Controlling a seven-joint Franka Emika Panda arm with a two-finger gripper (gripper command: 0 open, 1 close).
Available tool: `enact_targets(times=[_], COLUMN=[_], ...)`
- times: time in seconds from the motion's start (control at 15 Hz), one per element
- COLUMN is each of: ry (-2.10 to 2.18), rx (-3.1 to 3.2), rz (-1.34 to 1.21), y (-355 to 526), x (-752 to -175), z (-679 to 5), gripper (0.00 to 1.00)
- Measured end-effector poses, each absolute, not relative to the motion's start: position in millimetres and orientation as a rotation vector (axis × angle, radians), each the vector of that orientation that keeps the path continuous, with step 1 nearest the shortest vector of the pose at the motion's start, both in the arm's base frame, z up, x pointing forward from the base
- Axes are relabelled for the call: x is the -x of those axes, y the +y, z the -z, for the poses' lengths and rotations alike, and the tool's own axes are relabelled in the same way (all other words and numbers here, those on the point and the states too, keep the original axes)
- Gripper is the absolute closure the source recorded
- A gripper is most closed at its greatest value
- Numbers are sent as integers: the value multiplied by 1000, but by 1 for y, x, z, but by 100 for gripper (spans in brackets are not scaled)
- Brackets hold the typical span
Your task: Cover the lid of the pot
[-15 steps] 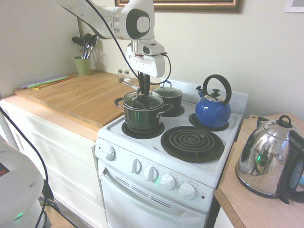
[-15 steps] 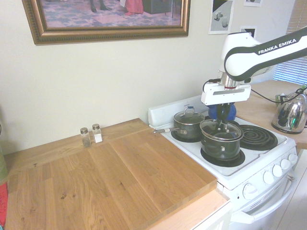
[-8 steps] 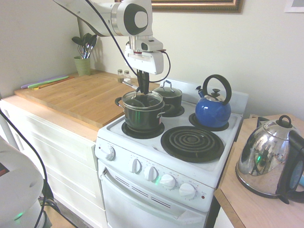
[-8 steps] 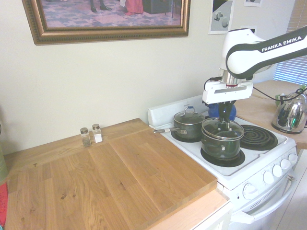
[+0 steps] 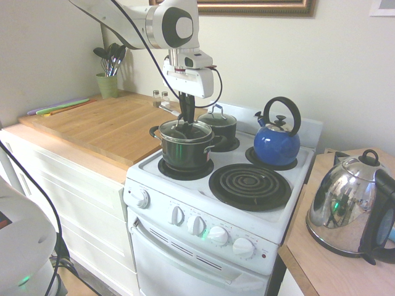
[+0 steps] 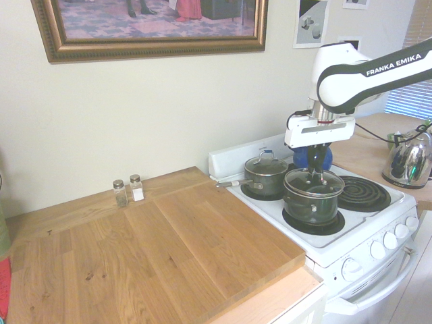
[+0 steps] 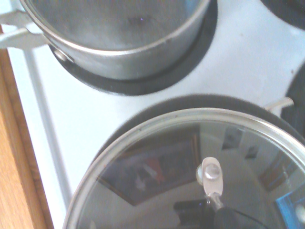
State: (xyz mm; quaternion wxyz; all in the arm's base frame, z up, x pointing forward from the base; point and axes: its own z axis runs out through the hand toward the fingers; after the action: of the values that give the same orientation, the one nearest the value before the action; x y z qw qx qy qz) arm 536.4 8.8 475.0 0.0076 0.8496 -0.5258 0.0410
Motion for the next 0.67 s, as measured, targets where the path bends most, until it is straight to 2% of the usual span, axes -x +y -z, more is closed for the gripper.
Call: enact_targets(times=[0.67], ry=[-1646], rx=[-2644], rz=[-119], y=[4], x=[-540], z=[-469], gripper=[100])
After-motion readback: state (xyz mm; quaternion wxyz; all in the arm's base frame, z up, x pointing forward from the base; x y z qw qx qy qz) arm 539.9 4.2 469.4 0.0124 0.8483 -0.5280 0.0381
